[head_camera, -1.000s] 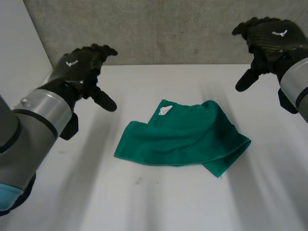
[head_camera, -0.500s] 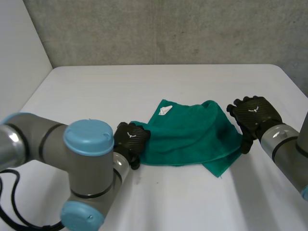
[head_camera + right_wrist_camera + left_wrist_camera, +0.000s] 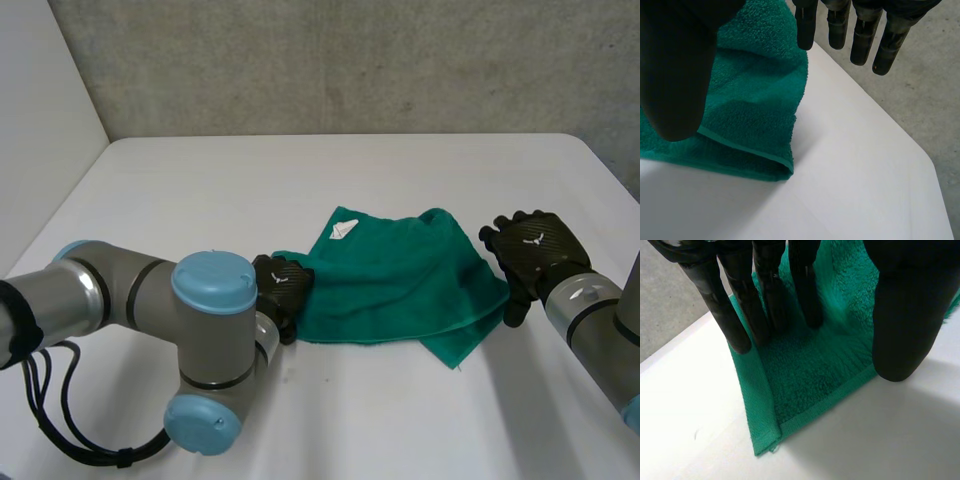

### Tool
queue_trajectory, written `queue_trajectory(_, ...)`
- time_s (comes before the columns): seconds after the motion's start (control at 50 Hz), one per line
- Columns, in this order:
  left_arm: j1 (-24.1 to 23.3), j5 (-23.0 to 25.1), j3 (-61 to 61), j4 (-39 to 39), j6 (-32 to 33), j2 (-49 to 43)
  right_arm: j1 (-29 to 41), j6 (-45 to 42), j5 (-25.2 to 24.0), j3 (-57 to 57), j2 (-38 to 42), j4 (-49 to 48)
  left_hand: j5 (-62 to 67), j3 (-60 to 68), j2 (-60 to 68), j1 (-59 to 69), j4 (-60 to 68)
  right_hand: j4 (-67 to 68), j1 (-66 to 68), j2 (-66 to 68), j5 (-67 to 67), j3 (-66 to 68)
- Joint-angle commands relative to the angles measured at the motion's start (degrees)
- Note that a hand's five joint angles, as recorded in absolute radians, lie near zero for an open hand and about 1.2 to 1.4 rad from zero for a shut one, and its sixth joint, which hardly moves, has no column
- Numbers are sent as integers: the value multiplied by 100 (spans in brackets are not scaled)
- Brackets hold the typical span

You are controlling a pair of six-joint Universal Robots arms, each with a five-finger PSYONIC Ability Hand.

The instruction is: Fold the towel.

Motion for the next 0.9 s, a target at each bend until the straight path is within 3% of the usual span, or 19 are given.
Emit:
queue_trajectory(0.02,47,16,79,8,1,-57,10,-2,1,29,4,-1,2136,1947,1939,1898,1966,-323,-129,-271,-407,-209)
queue_trajectory(0.22,135,24,167,25,-17,-74,28,-2,1,46,13,-1,2742,2552,2545,2503,2571,-323,-129,-271,-407,-209)
queue_trajectory(0.44,205,16,202,394,-26,-101,36,-2,1,73,13,-1,2559,2369,2362,2321,2388,-323,-129,-271,-407,-209)
queue_trajectory(0.66,232,-11,70,228,1,-48,36,-2,9,81,13,-1,321,131,124,83,151,-323,-129,-271,-407,-209)
queue_trajectory(0.7,232,7,-140,-211,1,172,36,-2,9,81,13,-1,-552,-742,-749,-790,-722,-323,-129,-271,-407,-209)
queue_trajectory(0.9,267,33,-176,-379,-34,313,45,-2,9,90,100,-1,-504,-694,-701,-742,-674,-323,-129,-271,-407,-209)
